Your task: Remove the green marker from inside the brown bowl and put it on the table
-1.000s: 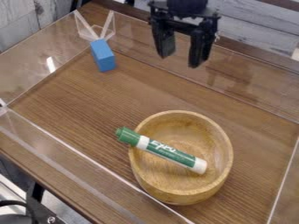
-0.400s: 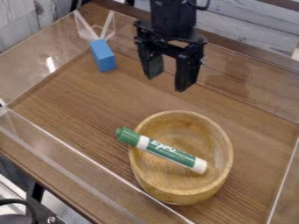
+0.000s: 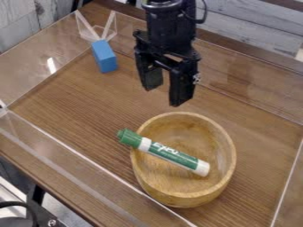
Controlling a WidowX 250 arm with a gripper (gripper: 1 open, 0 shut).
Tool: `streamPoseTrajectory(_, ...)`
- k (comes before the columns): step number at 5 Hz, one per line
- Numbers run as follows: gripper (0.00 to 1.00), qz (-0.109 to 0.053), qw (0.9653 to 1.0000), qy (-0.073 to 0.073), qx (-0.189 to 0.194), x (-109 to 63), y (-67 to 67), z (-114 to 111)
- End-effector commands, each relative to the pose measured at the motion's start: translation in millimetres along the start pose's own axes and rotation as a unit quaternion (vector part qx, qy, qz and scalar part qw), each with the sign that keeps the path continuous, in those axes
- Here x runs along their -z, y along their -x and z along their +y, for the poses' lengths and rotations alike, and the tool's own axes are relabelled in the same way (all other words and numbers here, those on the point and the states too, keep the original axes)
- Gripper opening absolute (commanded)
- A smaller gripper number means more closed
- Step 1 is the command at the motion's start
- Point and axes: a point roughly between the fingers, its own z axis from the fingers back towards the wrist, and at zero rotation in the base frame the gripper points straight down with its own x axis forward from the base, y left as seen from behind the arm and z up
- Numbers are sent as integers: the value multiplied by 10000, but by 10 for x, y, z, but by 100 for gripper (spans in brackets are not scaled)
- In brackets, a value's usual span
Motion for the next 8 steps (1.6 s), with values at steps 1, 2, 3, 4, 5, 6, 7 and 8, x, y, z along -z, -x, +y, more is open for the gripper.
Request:
streamPoseTrajectory(1,100,-189,9993,-68,308,-78,-7,-33)
streamPoseTrajectory(2,100,-158,9984,-68,544,-41,30,-43)
streamPoseTrajectory(3,100,-126,9967,-71,804,-7,68,-53)
streamPoseTrajectory(4,100,-103,9952,-76,975,25,96,-58)
streamPoseTrajectory(5,100,-85,9933,-89,1150,60,129,-54)
streamPoseTrajectory(6,100,-72,9907,-122,1355,89,172,-42)
streamPoseTrajectory(7,100,-63,9886,-150,1499,123,208,-26)
streamPoseTrajectory(8,100,-59,9873,-168,1579,161,241,-9)
